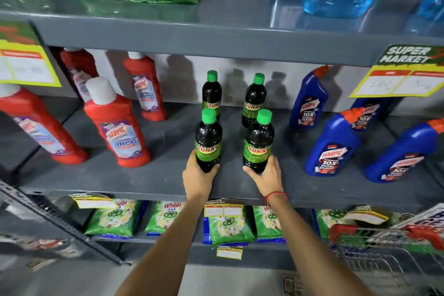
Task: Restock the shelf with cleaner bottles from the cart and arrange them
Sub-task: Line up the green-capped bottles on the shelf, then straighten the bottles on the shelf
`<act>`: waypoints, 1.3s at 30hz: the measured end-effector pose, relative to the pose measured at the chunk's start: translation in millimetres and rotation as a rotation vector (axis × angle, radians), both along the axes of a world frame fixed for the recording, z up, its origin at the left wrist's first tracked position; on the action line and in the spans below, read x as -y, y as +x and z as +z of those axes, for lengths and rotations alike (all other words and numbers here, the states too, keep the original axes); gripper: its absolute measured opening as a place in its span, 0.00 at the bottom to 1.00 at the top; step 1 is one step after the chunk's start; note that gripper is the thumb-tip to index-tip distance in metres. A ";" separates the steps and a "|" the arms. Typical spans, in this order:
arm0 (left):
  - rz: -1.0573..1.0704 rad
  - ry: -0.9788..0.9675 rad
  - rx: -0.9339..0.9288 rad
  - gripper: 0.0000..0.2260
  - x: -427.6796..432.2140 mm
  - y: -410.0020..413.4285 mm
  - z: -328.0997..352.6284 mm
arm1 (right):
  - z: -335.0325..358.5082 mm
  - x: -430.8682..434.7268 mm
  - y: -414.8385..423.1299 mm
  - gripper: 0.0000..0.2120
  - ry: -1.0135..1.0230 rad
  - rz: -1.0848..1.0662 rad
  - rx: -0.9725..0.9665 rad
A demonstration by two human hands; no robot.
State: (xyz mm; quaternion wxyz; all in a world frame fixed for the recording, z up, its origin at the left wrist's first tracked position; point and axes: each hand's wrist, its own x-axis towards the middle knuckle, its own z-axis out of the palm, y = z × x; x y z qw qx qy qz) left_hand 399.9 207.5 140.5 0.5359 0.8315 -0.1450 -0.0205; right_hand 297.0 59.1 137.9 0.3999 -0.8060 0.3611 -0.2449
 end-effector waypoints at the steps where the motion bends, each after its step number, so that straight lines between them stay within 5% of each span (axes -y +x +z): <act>1: -0.001 0.001 0.002 0.28 -0.5 0.2 -0.4 | 0.1 0.2 0.5 0.33 -0.003 -0.006 -0.005; 8: -0.129 -0.095 -0.101 0.38 -26.1 4.5 8.1 | -2.1 -19.4 -5.1 0.42 -0.018 -0.185 0.091; 13: 0.017 -0.248 0.047 0.18 -117.7 31.3 12.3 | 2.5 -108.8 7.8 0.24 -0.179 -0.300 0.433; 17: 0.252 -0.264 0.125 0.16 -189.5 77.6 16.6 | 10.5 -172.7 69.3 0.22 -0.150 0.070 0.356; 22: 0.378 -0.141 0.146 0.33 -238.1 141.5 15.7 | 19.3 -206.7 155.0 0.40 0.115 0.377 0.191; 27: 0.352 -0.066 0.015 0.46 -252.8 183.7 15.5 | 10.5 -209.0 192.4 0.39 0.250 0.365 0.134; 32: 0.318 -0.035 -0.054 0.38 -259.8 201.6 7.7 | 5.0 -214.4 194.0 0.31 0.251 0.336 0.126; 39: 0.318 0.056 0.023 0.32 -261.3 203.4 6.4 | 8.4 -229.2 194.5 0.32 0.206 0.287 0.148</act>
